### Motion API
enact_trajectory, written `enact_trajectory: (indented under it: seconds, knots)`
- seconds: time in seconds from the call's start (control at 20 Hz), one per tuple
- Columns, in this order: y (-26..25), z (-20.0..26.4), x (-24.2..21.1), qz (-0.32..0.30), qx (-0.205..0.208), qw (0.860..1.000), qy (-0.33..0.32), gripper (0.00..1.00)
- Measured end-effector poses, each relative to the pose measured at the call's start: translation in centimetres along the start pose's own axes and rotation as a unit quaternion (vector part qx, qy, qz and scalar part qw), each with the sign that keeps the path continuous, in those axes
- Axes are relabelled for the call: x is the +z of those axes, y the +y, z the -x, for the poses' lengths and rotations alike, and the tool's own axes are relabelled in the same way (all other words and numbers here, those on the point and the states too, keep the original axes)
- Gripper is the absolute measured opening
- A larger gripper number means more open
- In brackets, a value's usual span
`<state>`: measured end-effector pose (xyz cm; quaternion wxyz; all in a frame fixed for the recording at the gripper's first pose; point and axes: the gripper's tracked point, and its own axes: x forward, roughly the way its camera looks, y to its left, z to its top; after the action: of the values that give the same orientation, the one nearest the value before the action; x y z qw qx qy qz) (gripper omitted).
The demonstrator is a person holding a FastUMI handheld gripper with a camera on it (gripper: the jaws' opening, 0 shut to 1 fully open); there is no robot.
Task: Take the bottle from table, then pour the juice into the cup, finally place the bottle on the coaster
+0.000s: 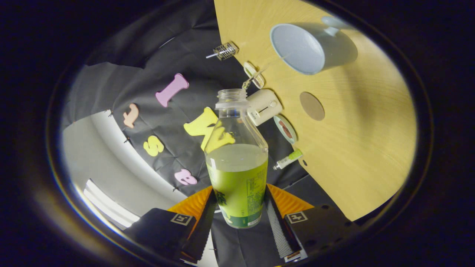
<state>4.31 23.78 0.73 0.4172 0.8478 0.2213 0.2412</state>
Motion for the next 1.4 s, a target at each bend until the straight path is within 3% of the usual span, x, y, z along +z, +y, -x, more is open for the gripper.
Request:
enact_trajectory:
  seconds: [1.4]
  knots:
    - [-0.13,-0.14,0.51,0.017,0.002,1.0,-0.016,0.77]
